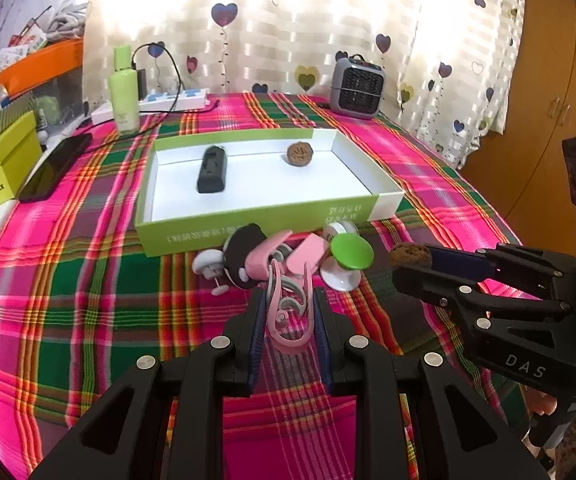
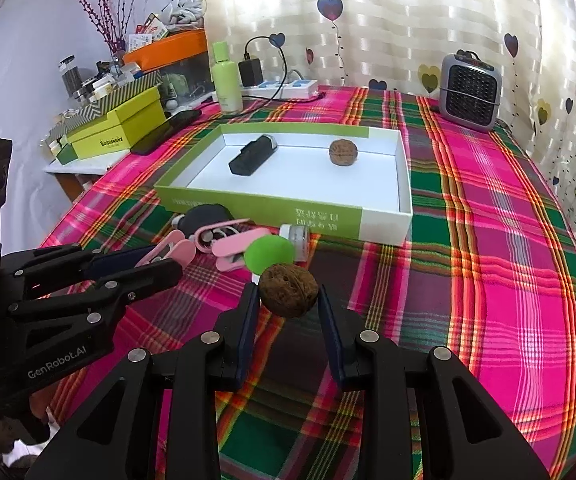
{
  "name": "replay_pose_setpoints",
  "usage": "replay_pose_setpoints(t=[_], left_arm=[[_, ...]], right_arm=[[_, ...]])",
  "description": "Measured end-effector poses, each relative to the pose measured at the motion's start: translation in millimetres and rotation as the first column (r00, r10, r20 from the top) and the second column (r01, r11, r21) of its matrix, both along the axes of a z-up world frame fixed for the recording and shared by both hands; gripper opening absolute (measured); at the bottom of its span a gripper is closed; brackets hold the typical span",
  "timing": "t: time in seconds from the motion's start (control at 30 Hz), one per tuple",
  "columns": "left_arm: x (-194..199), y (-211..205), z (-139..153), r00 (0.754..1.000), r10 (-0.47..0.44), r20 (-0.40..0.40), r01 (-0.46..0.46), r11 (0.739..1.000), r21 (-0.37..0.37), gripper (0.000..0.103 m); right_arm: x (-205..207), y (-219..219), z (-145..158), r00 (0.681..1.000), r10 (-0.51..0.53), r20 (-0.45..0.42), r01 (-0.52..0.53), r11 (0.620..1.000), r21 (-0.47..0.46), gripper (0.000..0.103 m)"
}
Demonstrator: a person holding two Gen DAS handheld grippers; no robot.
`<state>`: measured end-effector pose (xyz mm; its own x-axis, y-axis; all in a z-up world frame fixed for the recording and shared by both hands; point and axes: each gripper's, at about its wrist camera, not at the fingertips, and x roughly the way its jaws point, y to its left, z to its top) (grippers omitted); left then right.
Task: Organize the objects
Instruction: 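Close the left gripper on the pink clip while the right gripper holds the walnut, then lower the pink clip into the box while the right gripper lowers the walnut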
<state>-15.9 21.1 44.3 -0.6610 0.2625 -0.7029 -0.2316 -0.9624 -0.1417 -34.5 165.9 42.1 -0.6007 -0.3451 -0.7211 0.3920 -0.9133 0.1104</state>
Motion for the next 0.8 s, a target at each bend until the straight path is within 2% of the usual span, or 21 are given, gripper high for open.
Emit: replay_pose_setpoints(t=[0.37,0.8], left_arm=[[-13,-11,12,0.999,0.03,-0.017,-0.03,0.999,0.017,0.021],[-53,-22,25,0.998,0.045,-0.032,-0.044,0.999,0.013,0.021]], right_arm=[[-11,-12,12,1.0,0.02,-0.017,-0.02,1.0,-0.002,0.032],[-46,-23,23,1.0,0.016,-0.027,-0.016,1.0,-0.004,0.032]])
